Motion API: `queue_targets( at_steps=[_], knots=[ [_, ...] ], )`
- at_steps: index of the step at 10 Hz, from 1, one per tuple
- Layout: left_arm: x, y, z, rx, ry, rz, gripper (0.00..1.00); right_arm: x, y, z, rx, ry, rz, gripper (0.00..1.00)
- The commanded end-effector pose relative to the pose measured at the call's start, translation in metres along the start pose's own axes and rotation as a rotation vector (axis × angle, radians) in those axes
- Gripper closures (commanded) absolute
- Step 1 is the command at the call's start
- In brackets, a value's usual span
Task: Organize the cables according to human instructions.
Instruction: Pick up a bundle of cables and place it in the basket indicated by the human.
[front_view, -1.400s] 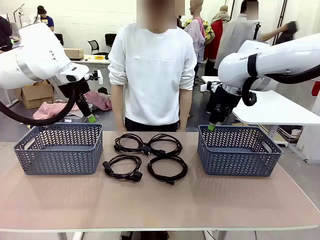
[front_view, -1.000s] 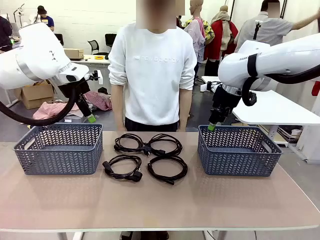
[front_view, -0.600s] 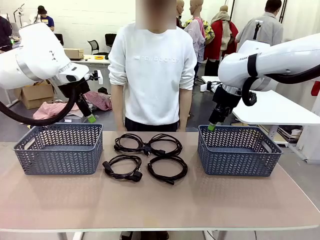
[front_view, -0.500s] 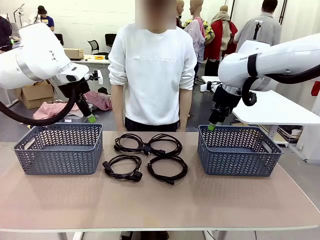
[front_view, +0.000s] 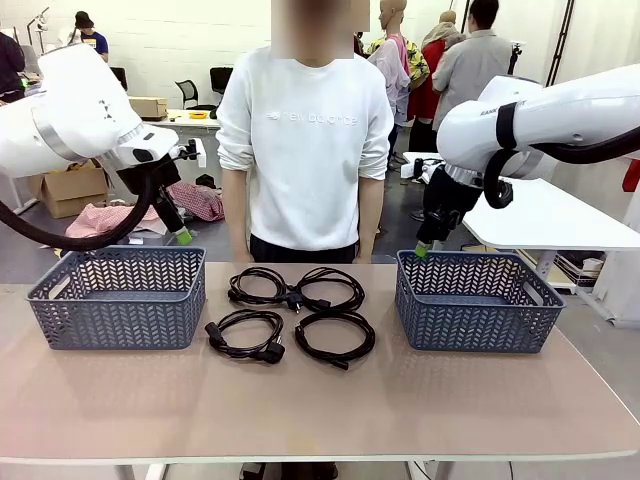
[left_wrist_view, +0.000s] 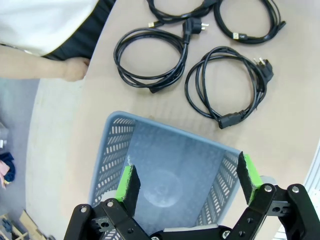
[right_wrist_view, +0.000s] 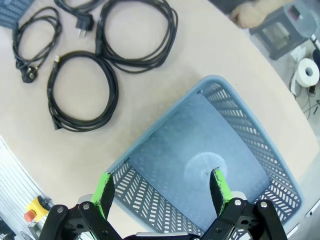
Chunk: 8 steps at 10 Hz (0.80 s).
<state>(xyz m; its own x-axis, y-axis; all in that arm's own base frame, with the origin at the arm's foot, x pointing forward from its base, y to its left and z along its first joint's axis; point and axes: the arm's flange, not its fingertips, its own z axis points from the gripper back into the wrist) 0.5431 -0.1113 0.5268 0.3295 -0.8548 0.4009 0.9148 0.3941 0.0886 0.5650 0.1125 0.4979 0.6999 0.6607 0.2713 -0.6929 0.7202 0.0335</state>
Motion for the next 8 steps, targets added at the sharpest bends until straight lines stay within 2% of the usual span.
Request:
queue_targets(
  at_steps=[1,3,5,8],
  knots=[
    [-0.002,-0.002,0.018,-0.019,-0.04,-0.031,0.0,-0.007,0.002,0.025,0.065,-0.052,0.091,0.0],
    [-0.008,-0.01,0.035,-0.06,-0.082,-0.057,0.0,-0.015,0.007,0.044,0.101,-0.084,0.181,0.0],
    [-0.017,-0.015,0.056,-0.079,-0.064,-0.079,0.0,-0.033,0.015,0.065,0.107,-0.093,0.284,0.0],
    [-0.034,-0.032,0.087,-0.152,-0.119,-0.08,0.0,-0.067,0.028,0.093,0.149,-0.21,0.408,0.0]
  ],
)
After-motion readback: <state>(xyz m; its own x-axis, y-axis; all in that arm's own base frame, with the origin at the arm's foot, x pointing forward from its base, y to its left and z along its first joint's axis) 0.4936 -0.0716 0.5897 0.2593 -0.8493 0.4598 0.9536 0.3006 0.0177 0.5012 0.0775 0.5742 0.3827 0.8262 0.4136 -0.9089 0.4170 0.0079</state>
